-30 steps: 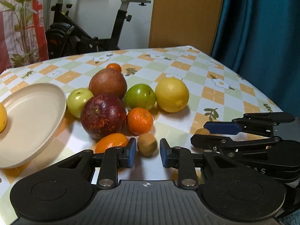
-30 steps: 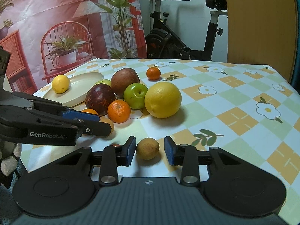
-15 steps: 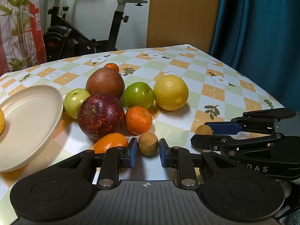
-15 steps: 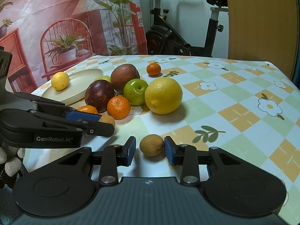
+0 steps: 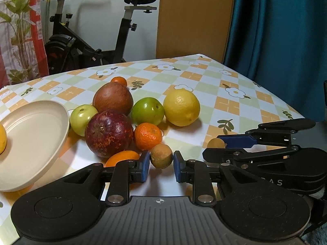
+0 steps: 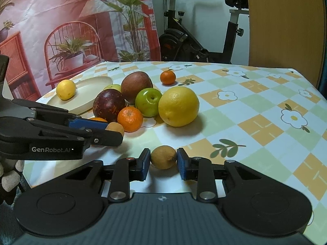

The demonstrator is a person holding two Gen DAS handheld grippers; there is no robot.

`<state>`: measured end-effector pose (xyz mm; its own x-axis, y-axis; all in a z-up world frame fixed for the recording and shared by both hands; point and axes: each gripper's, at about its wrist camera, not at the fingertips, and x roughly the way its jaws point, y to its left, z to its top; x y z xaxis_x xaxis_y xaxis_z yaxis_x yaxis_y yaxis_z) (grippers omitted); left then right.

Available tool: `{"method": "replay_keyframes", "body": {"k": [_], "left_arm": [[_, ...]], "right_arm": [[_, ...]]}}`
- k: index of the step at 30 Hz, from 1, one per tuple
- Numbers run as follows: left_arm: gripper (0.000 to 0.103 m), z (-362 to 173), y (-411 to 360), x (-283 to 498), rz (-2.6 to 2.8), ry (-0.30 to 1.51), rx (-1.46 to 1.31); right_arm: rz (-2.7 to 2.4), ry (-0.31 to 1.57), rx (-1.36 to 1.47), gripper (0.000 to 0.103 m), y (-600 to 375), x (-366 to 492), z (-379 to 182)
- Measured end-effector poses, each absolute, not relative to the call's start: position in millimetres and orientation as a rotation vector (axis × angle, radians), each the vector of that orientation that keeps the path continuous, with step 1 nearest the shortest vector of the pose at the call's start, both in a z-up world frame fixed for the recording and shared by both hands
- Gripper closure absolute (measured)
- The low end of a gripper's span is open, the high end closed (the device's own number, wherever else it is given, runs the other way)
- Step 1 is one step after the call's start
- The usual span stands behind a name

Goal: Organize fruits
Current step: 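Grasp a small brown kiwi with the left tool while the right tool grasps another kiwi, then carry both kiwis in the two tools over the cream plate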

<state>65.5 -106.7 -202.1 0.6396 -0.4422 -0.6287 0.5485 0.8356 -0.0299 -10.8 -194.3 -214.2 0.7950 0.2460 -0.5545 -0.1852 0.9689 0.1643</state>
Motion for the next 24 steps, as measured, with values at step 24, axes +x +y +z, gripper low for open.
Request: {"method": "replay_keyframes", "body": {"k": [24], "left_arm": [[0.077,-197.0,-102.1,62.5,-0.589,0.659,0.162]], "right_arm": [[0.222,0.595,0.108,0.072,-196.4,-9.8,-214.0]]}}
